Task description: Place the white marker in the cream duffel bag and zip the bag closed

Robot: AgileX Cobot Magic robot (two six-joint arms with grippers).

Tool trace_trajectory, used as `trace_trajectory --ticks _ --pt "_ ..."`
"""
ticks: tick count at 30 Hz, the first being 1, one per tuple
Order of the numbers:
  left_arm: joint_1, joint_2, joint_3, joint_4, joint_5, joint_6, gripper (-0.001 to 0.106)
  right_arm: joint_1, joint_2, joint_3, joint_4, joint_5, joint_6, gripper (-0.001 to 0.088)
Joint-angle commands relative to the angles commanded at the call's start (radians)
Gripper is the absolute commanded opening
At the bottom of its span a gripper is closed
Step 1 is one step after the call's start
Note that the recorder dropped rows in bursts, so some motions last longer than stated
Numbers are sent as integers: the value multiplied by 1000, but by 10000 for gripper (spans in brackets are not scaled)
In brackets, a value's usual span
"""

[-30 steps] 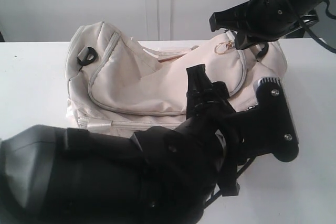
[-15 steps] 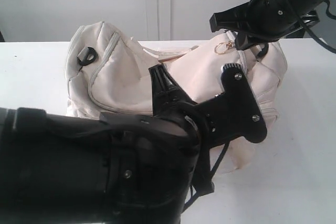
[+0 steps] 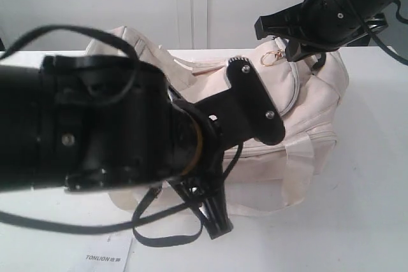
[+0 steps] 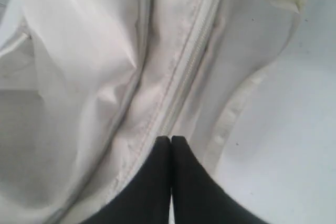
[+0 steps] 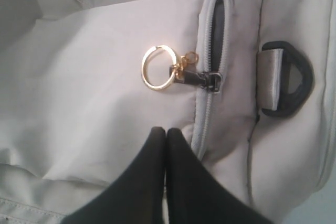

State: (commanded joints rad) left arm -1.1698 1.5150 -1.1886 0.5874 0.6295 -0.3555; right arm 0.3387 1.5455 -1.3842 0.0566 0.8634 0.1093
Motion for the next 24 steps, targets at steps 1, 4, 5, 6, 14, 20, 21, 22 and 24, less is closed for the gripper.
trace_trajectory --ticks 1,4,5,6,14,20,21,22,24 --pt "17 -12 0 -31 0 21 0 0 0 0 0 0 0 0" --pt "97 -51 0 -137 11 42 0 0 0 0 0 0 0 0" --pt "142 -73 0 -173 27 42 0 0 0 0 0 2 0 0" --pt "160 -82 0 -191 34 45 0 0 0 0 0 4 0 0" --pt "442 -141 0 -533 130 266 0 0 0 0 3 61 0 0" --pt "607 -141 0 -723 197 417 0 0 0 0 3 65 0 0" --pt "626 -141 0 -737 197 422 0 0 0 0 3 65 0 0" --pt "640 -141 0 -742 197 422 0 0 0 0 3 65 0 0" --pt "672 -141 0 -748 197 422 0 0 0 0 3 68 0 0"
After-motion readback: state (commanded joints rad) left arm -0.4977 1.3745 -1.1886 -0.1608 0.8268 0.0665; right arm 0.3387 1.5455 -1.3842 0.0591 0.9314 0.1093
